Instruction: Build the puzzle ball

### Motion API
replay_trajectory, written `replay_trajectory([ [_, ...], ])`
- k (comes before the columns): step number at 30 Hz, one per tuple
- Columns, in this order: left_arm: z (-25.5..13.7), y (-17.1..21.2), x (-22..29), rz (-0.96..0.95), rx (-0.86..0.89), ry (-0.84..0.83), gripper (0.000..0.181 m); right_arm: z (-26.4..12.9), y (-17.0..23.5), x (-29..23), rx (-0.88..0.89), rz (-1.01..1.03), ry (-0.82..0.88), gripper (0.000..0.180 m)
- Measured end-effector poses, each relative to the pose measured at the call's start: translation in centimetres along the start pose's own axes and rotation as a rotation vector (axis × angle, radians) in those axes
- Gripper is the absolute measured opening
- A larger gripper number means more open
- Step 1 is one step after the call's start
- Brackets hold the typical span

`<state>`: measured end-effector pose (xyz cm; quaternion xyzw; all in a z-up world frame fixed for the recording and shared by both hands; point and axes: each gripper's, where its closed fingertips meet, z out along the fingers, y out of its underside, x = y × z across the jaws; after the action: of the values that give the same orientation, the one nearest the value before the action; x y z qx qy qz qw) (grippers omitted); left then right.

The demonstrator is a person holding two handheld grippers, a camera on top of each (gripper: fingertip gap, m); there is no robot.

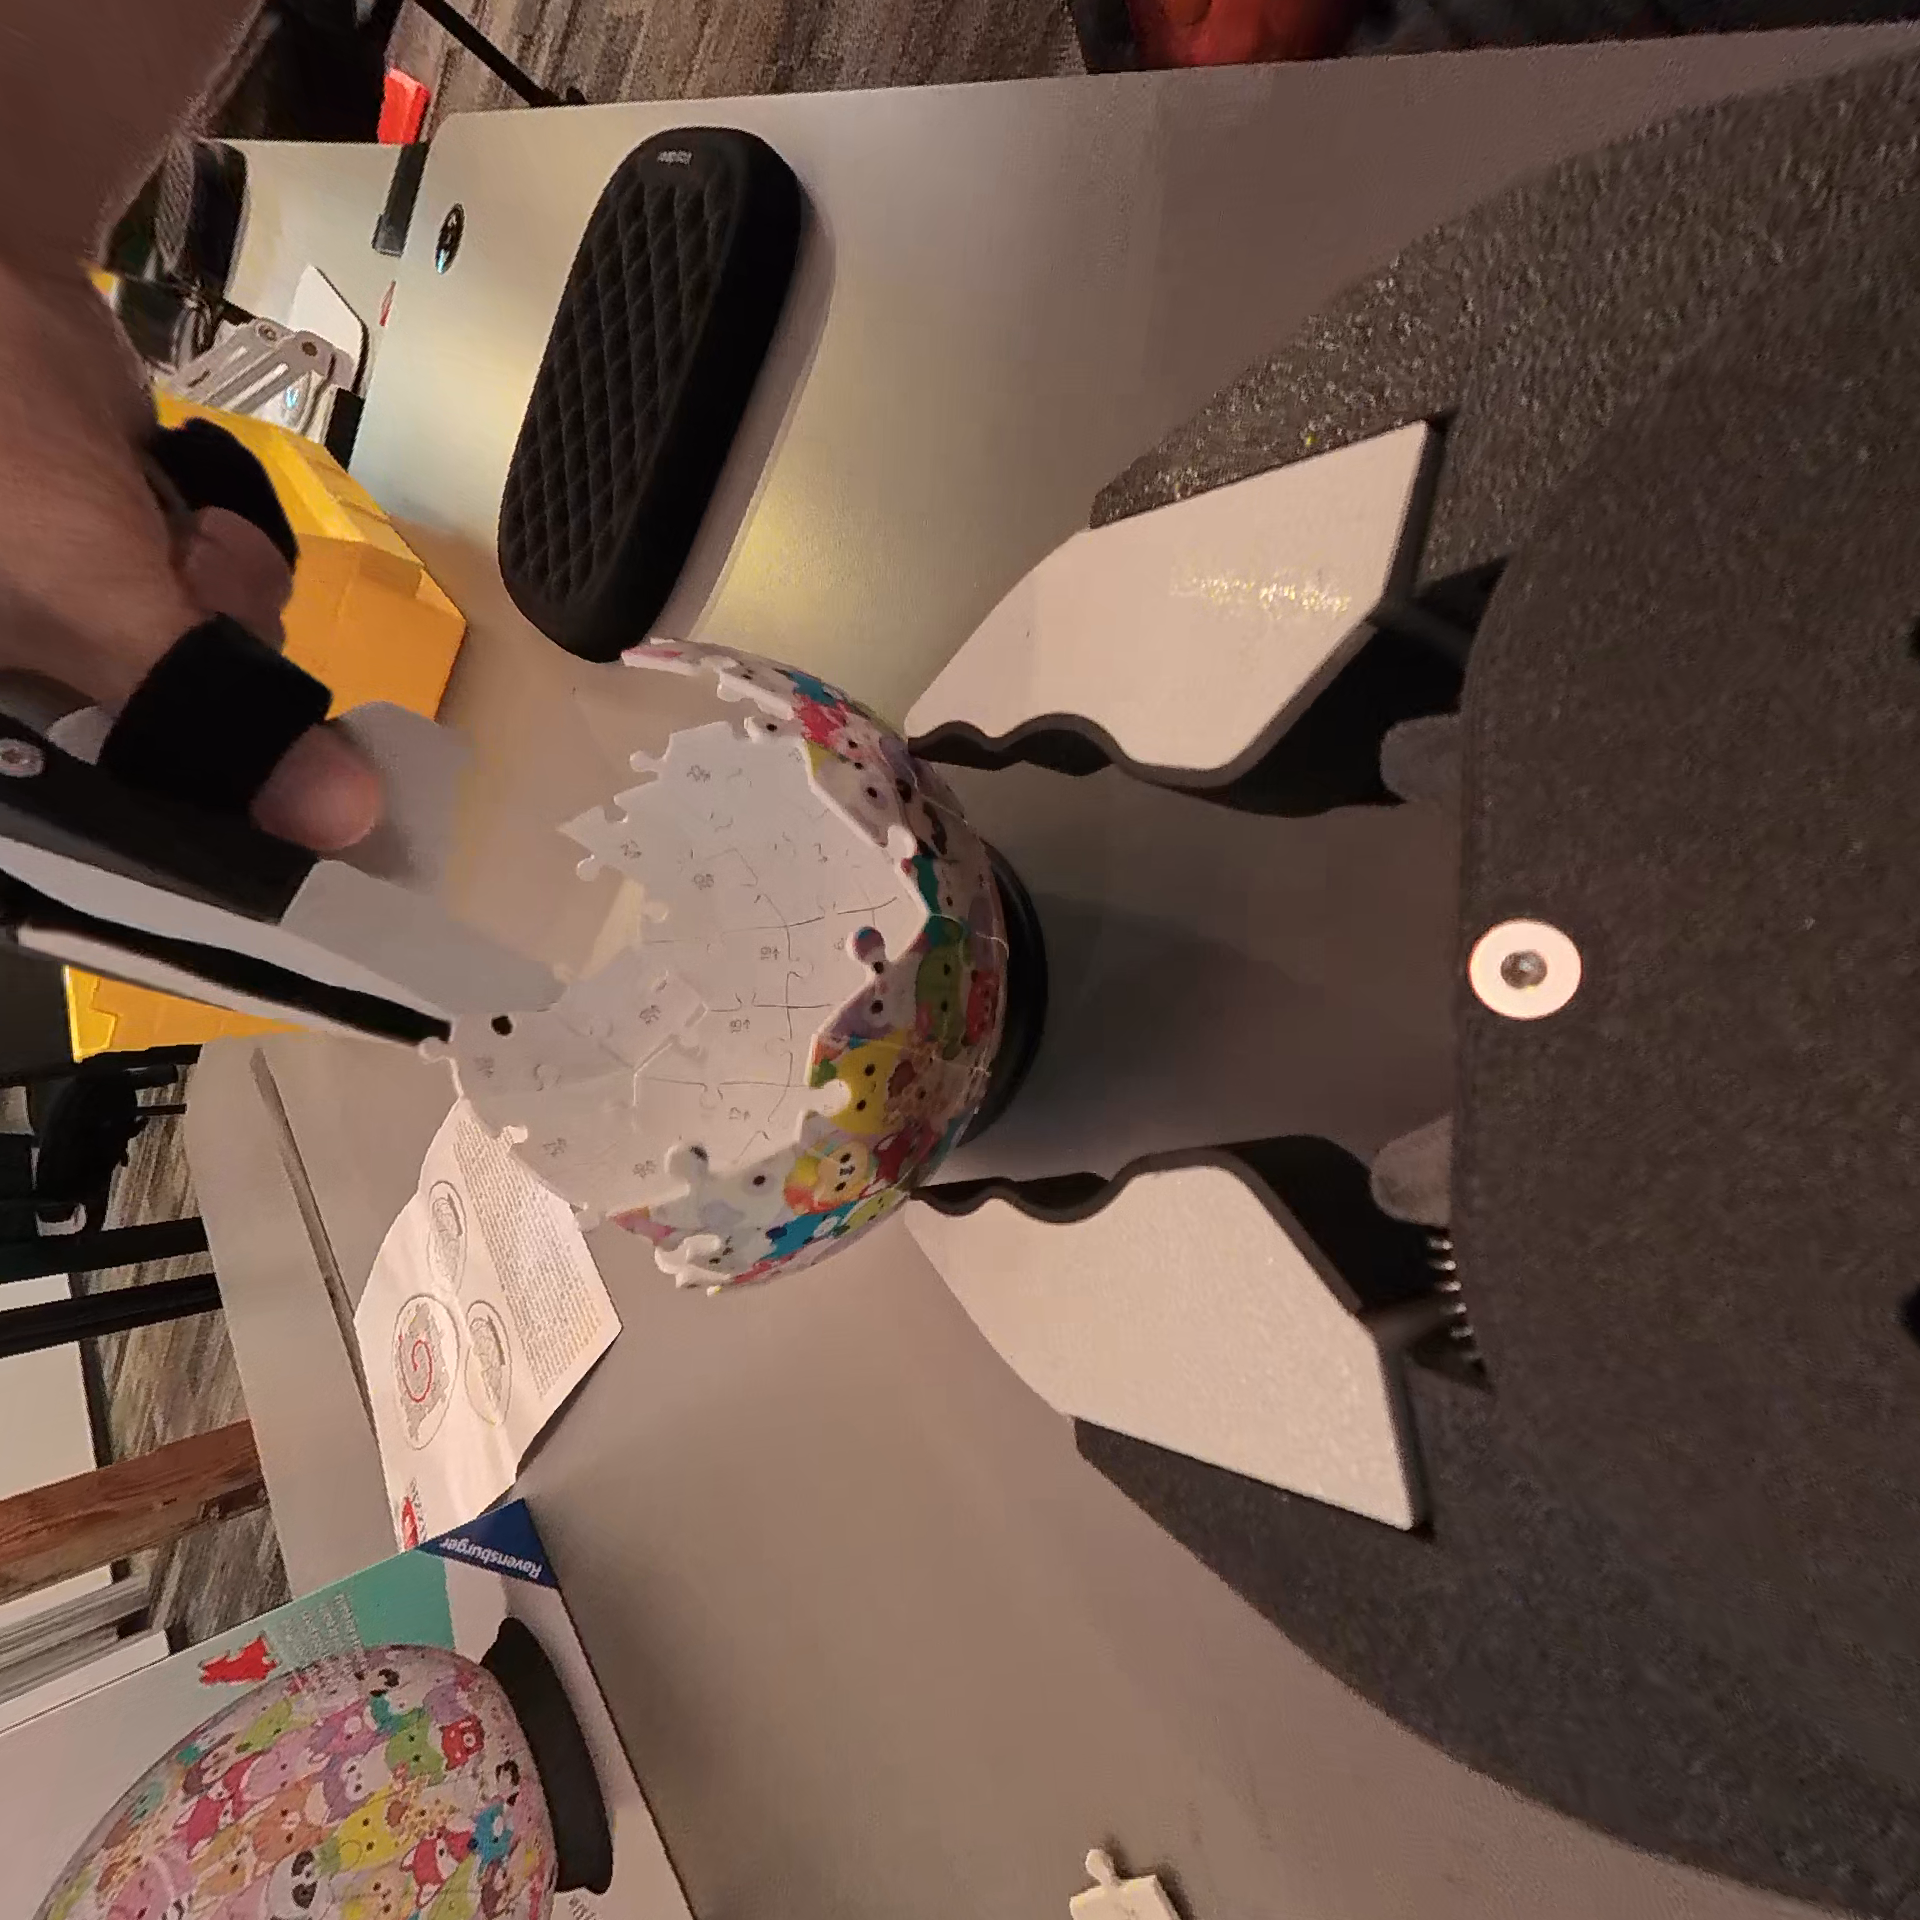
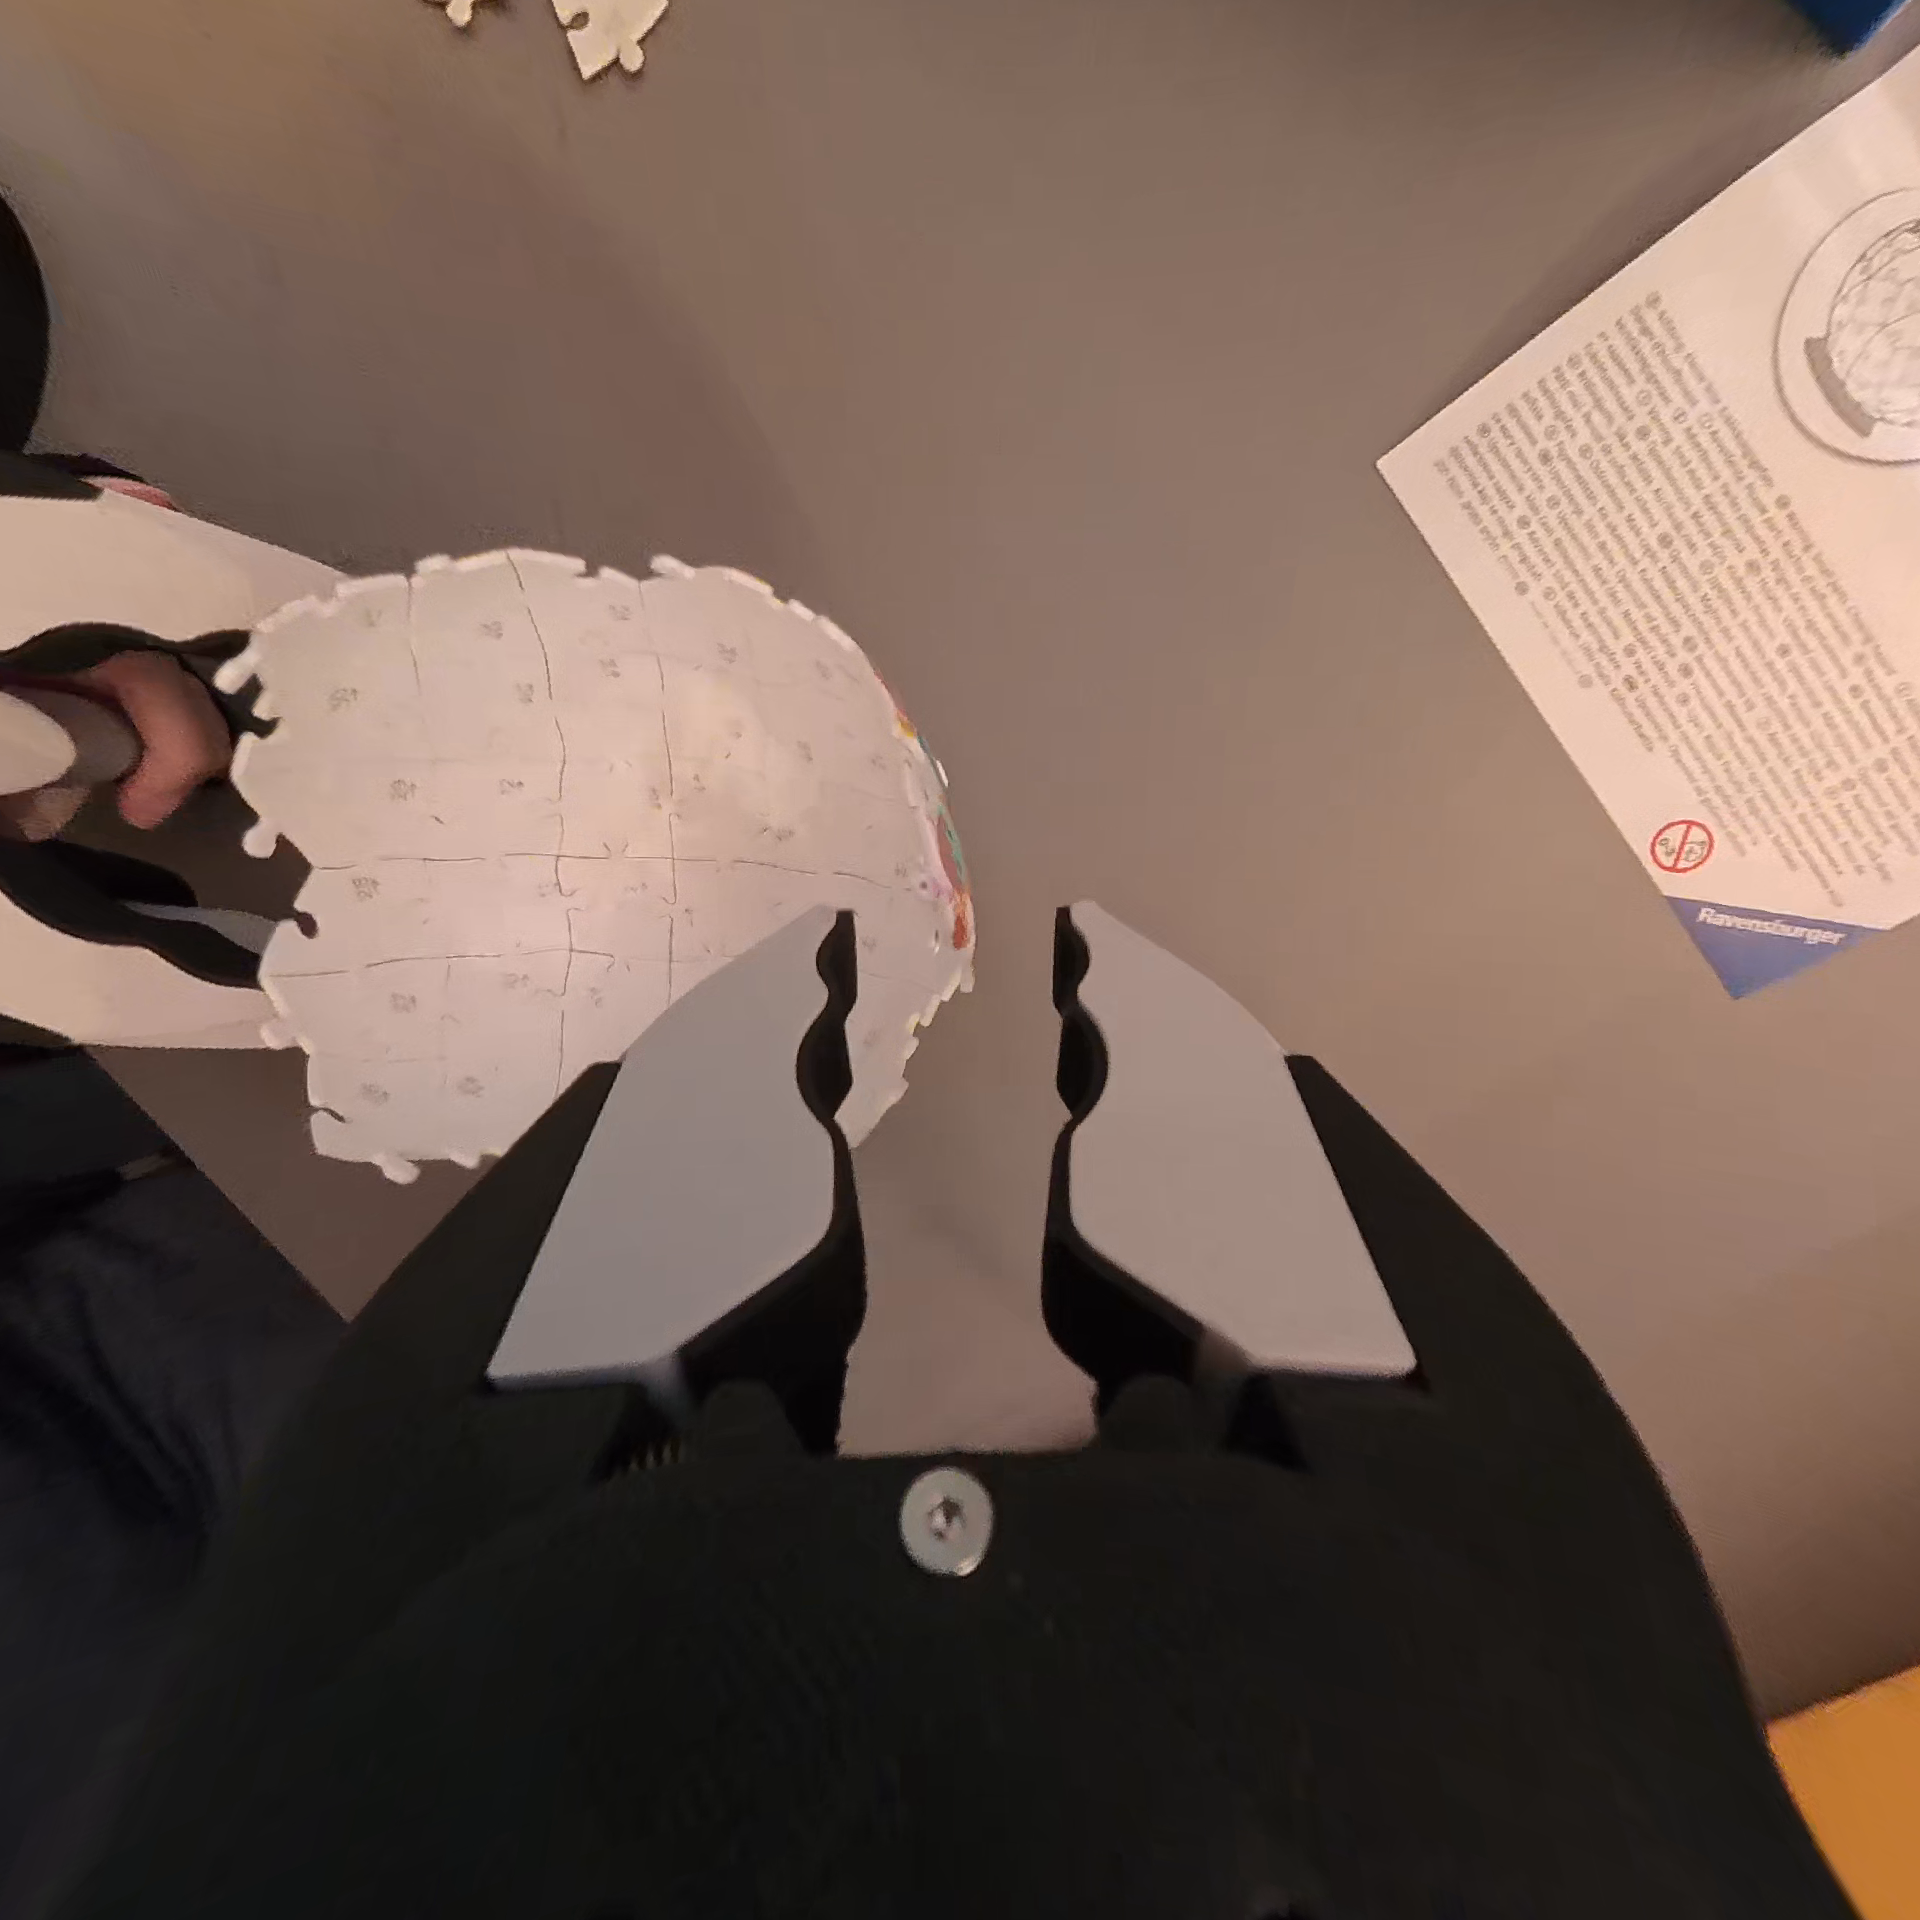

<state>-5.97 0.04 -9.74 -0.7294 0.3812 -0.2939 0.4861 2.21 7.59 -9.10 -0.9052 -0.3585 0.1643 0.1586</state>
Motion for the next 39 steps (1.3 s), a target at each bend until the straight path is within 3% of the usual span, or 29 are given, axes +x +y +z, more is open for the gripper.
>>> replay_trajectory([
  [2,0.0,0.0,0.1,-0.005,0.002,0.004,0.076,0.0,-0.1,0.6,-0.047,-0.068,0.077,0.040],
  [8,-0.1,-0.1,0.1,-0.013,0.011,0.023,0.075,-0.7,-1.7,0.9,-0.043,-0.539,0.194,0.045],
  [11,0.0,-0.2,0.0,-0.024,0.010,0.028,0.074,-0.4,-2.1,-0.1,-0.034,-0.566,0.116,0.052],
  [16,0.0,-0.1,0.0,-0.034,0.007,0.035,0.075,1.3,-0.8,0.5,-0.067,-0.622,0.145,0.054],
  [26,-0.2,-0.3,0.1,-0.052,0.020,0.063,0.072,-0.5,-1.2,0.2,0.127,-0.798,0.233,0.051],
  [31,-0.7,-0.3,0.3,-0.043,0.036,0.079,0.068,-3.4,-0.8,-0.5,0.317,-0.832,0.152,0.036],
  [35,-1.0,0.0,0.0,-0.012,0.023,0.050,0.070,-2.2,0.6,0.0,0.329,-0.902,0.204,0.027],
  [39,-1.4,0.1,-0.3,0.037,0.024,0.018,0.073,-1.6,0.9,0.4,0.395,-0.983,0.279,0.006],
])
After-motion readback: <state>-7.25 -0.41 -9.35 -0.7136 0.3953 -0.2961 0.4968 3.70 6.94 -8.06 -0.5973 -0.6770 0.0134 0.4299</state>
